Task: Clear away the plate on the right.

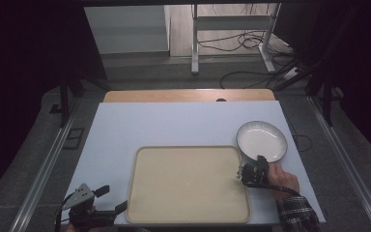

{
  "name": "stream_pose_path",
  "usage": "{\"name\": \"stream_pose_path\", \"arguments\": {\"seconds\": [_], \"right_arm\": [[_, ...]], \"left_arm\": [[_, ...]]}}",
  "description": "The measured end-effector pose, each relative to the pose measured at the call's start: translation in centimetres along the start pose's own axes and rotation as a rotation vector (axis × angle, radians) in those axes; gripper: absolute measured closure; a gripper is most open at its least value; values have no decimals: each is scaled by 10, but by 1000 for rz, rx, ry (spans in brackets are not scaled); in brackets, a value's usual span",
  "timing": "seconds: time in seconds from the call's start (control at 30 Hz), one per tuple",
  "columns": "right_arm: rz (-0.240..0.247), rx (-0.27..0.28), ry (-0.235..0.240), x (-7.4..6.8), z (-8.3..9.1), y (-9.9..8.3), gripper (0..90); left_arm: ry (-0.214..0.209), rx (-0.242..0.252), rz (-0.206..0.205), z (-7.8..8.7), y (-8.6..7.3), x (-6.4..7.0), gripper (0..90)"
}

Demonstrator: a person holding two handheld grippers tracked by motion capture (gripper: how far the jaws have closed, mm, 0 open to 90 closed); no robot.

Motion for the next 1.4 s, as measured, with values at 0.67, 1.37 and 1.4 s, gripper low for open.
{"name": "stream_pose_path", "arguments": {"seconds": [0.67,1.37,1.4], "right_arm": [[4,63,-92,15,24,5,784],[11,147,-128,14,64,11,773],[12,152,-127,14,66,11,773]], "left_arm": [[-2,1,1,0,0,0,65],[-4,3,5,0,0,0,64],[-4,3,5,0,0,0,64]]}}
Point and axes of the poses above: each handheld gripper's, and its own axes: z roughly backward along the jaws, y roughly out of its top, x roughly to its right, the point moved 10 cm from there along -z, roughly forward along the jaws, and after that the axes turned 10 degrees about -x, right-handed, at the moved point
